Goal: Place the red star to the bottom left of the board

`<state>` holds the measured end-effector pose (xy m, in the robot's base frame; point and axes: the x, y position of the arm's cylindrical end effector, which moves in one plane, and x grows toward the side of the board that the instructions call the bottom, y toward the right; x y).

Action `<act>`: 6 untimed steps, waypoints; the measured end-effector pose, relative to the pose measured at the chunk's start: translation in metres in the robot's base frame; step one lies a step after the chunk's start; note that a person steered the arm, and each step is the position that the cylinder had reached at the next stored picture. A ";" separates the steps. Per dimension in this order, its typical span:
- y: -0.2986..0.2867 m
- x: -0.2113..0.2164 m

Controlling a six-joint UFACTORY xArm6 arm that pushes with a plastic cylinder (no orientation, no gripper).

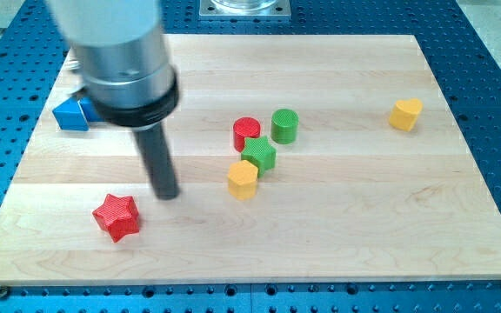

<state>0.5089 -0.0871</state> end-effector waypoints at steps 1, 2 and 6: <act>0.035 0.004; 0.015 0.049; -0.080 0.050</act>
